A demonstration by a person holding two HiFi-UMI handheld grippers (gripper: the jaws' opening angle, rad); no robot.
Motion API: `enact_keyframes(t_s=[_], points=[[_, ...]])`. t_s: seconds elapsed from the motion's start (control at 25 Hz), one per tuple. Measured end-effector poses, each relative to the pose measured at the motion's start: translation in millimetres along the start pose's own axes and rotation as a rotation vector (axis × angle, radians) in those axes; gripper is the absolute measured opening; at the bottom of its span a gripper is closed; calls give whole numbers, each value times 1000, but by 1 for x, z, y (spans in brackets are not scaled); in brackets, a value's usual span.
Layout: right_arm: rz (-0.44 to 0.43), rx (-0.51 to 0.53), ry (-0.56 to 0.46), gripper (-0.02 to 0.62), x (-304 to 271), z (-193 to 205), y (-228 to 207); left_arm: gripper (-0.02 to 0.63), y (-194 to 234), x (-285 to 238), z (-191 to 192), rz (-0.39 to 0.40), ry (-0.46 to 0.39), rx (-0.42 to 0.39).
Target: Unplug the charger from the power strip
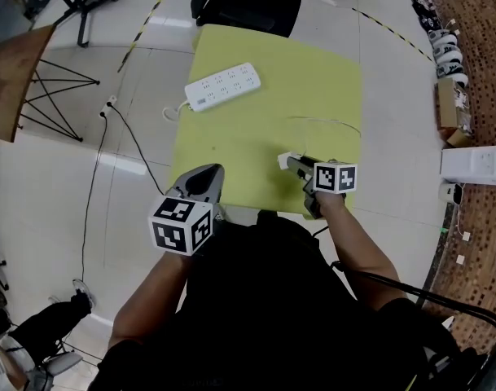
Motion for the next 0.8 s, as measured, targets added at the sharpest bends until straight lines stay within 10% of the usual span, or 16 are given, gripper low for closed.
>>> enact_keyframes(t_s=[0.8], points=[[183, -1, -28, 250, 19, 1, -14, 5, 6, 18, 7, 6, -19, 0]])
Point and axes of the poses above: the fingertips, and each gripper's own axes: x backward along the fingers, y to its left, z out of its underside, the point moved 10 cm from there along x, backward along the fingers, and after that the axes turned 6 degrees about -y, right-handed, at the moved point
